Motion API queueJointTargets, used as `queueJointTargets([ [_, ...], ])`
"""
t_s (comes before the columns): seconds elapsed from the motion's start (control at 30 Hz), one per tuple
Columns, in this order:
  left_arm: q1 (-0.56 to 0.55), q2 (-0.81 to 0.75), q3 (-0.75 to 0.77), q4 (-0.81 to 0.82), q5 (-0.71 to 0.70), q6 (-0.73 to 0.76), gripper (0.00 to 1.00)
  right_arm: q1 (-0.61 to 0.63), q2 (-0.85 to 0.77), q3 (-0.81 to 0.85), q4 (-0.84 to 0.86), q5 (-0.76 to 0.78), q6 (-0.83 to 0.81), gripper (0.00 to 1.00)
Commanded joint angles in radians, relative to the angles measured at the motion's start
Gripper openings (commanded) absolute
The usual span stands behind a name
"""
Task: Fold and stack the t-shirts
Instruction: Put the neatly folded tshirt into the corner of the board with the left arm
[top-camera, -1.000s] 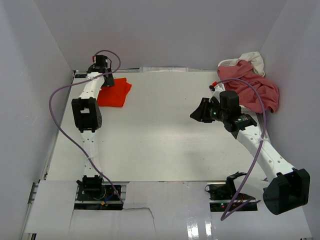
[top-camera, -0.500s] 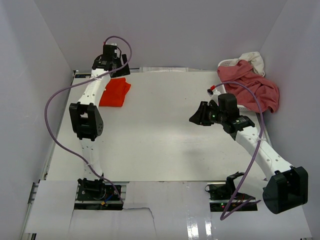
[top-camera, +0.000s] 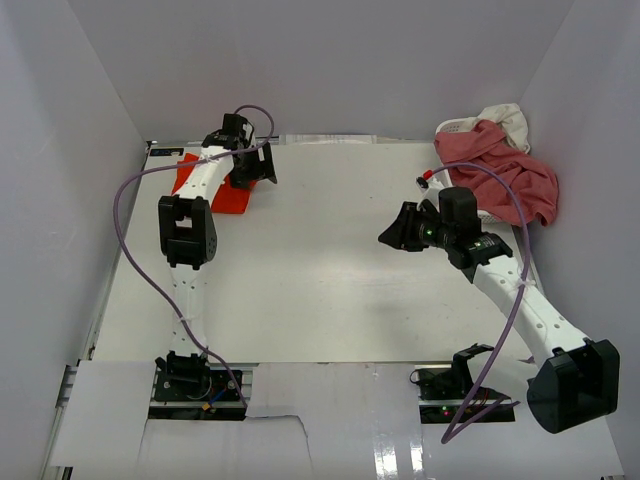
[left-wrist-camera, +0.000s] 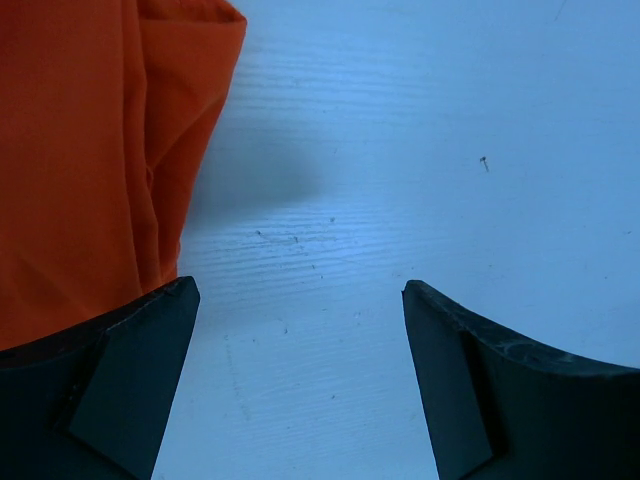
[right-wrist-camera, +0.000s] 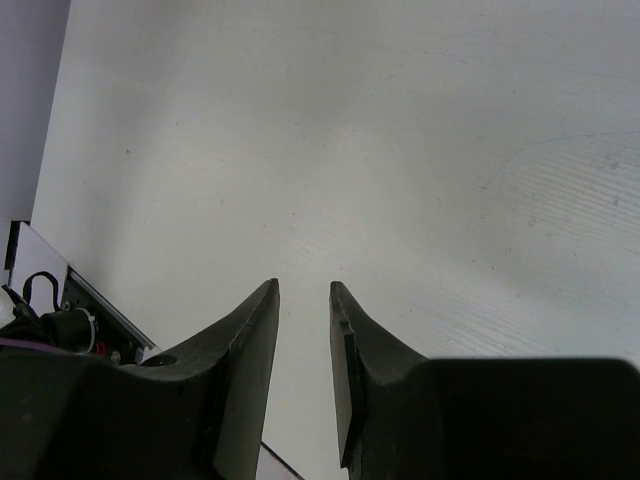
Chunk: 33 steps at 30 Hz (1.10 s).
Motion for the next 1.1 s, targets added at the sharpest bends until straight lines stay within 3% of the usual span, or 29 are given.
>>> queueJointTargets([
  [0.0,0.003,-0.023,0.037,-0.022,0.075,0.008,0.95,-0.001,-0.03,0.002,0.015,-0.004,0.002,0.34],
  [0.23,0.003,0.023,0.055,-0.059,0.053,0.017,0.95,-0.003,-0.036,-0.001,0.019,-0.011,0.002,0.34],
  [0.53,0.003,0.074,0.055,-0.08,-0.094,0.054,0.95,-0.001,-0.047,-0.01,0.014,-0.009,-0.003,0.34],
  [0.83,0.026,0.091,0.058,-0.007,-0.215,0.039,0.97,-0.003,-0.05,-0.024,0.016,-0.011,-0.009,0.34],
  [1.07,0.088,0.097,0.049,0.036,-0.209,0.051,0.97,-0.001,-0.044,-0.029,0.014,-0.012,-0.018,0.34],
])
